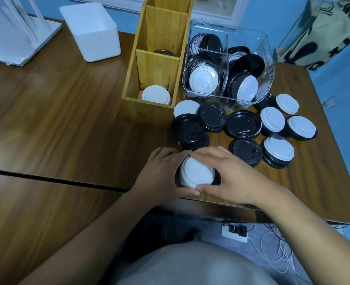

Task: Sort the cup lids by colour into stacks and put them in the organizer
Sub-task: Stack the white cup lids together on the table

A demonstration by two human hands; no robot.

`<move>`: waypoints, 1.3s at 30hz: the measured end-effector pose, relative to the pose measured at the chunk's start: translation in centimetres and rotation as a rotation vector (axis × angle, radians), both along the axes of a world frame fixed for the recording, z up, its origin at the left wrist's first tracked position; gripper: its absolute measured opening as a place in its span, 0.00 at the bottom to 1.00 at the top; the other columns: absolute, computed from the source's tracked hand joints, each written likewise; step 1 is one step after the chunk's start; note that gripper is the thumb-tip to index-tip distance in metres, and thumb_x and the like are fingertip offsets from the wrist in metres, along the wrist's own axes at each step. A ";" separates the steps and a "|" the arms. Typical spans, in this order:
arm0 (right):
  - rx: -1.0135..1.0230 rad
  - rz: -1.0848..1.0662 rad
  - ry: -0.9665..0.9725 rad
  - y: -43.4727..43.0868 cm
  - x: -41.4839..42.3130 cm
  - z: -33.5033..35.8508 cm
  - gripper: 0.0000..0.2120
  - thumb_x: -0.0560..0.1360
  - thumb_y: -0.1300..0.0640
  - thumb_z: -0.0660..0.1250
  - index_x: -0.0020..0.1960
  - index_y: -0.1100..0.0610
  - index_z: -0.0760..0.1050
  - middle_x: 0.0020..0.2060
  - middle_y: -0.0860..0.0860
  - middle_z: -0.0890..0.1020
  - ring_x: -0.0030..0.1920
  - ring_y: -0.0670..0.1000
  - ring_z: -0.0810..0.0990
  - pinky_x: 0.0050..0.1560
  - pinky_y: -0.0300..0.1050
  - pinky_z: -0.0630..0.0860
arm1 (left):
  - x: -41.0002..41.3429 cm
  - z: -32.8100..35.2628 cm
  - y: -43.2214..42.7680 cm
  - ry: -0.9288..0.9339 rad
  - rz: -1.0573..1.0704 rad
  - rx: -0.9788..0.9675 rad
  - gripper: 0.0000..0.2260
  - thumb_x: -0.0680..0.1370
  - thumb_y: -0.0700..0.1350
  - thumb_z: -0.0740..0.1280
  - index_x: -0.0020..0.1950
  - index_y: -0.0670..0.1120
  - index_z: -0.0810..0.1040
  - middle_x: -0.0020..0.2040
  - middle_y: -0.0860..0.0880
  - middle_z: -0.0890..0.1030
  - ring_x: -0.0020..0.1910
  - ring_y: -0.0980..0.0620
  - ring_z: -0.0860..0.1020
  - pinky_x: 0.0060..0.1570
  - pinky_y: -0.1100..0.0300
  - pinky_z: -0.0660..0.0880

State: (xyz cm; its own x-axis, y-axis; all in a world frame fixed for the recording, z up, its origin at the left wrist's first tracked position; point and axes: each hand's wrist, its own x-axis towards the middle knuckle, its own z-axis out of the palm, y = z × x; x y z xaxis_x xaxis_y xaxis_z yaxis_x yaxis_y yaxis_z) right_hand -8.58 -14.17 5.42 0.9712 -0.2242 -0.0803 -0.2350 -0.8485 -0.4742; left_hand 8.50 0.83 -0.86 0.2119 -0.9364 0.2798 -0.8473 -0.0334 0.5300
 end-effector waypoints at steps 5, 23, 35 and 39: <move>0.003 -0.099 -0.005 1.0 0.1 -0.2 0.38 0.71 0.37 0.72 0.76 0.50 0.68 0.69 0.42 0.71 0.66 0.47 0.69 0.70 0.47 0.68 | 0.1 -0.2 0.0 -0.022 -0.002 0.029 0.45 0.64 0.75 0.71 0.72 0.47 0.74 0.58 0.53 0.83 0.63 0.52 0.73 0.69 0.55 0.63; 0.029 -0.229 -0.122 2.4 -1.2 -1.1 0.37 0.71 0.33 0.70 0.76 0.47 0.68 0.69 0.40 0.73 0.68 0.45 0.69 0.69 0.44 0.69 | -0.2 -0.4 -0.2 -0.050 0.012 -0.031 0.38 0.68 0.72 0.71 0.68 0.47 0.78 0.60 0.51 0.79 0.61 0.49 0.76 0.64 0.48 0.71; -0.159 -0.916 -0.273 -6.8 -12.3 -2.0 0.22 0.74 0.47 0.73 0.65 0.53 0.76 0.61 0.51 0.78 0.63 0.54 0.71 0.61 0.41 0.65 | -4.7 0.6 -1.9 -0.003 0.027 0.079 0.43 0.69 0.74 0.70 0.75 0.49 0.71 0.66 0.54 0.75 0.66 0.54 0.71 0.70 0.55 0.67; -0.119 -0.989 -0.194 -9.6 -12.9 -1.7 0.29 0.73 0.39 0.72 0.69 0.50 0.71 0.66 0.50 0.76 0.68 0.54 0.67 0.63 0.50 0.69 | -7.5 0.7 -3.3 0.004 -0.001 0.054 0.42 0.69 0.72 0.71 0.75 0.48 0.70 0.63 0.54 0.75 0.64 0.53 0.73 0.69 0.54 0.68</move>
